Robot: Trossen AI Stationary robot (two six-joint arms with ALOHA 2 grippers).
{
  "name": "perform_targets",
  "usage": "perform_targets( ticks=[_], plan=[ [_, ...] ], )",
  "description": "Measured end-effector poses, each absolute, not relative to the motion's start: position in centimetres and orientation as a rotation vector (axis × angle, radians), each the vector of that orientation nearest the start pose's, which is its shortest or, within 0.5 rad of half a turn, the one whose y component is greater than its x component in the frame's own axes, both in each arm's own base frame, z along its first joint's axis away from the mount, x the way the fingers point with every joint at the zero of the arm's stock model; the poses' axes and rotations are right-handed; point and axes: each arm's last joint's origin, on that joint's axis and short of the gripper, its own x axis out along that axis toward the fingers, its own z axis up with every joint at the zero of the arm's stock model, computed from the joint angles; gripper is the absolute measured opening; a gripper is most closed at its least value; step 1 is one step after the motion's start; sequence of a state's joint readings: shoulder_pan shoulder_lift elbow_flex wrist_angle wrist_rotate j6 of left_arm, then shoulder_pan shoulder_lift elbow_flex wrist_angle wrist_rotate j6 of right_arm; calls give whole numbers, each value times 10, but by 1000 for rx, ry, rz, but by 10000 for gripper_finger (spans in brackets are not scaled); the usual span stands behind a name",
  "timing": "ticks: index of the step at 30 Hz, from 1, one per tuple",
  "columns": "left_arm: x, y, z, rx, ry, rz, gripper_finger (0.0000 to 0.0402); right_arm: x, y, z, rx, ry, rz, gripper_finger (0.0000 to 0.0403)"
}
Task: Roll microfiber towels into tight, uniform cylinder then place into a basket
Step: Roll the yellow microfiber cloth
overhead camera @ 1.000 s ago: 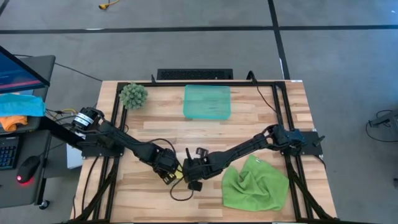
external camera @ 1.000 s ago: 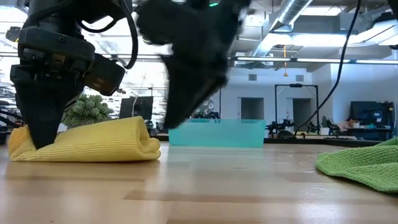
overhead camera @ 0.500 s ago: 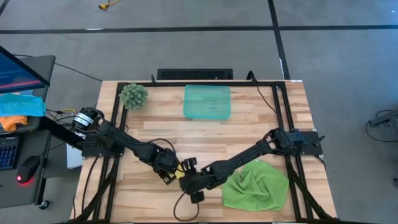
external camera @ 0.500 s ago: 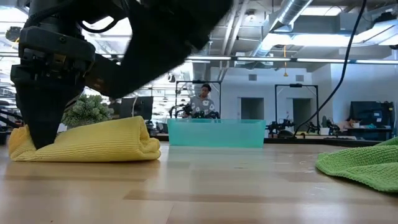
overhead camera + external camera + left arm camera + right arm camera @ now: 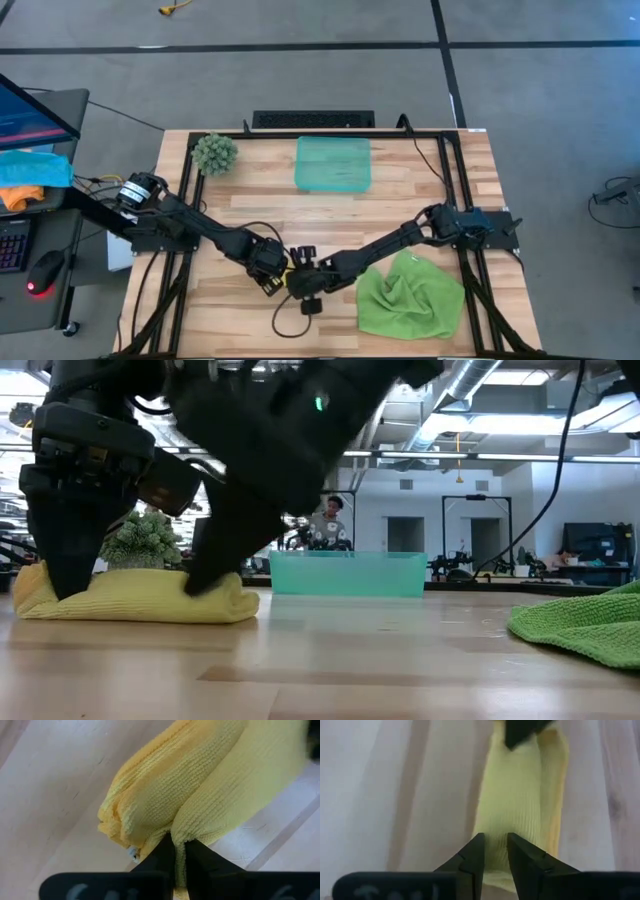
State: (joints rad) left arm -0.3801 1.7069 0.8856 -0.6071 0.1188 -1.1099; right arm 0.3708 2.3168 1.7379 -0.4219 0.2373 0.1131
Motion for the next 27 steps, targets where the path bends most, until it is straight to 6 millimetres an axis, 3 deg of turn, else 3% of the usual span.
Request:
perform_targets(
  ticks=[14, 27],
  plan=[
    [259, -108, 131, -699, 1495, 367, 42, 458, 161, 120, -155, 1025, 21, 108],
    [259, -108, 130, -648, 1519, 264, 131, 458, 161, 119, -139, 1034, 33, 108]
  ],
)
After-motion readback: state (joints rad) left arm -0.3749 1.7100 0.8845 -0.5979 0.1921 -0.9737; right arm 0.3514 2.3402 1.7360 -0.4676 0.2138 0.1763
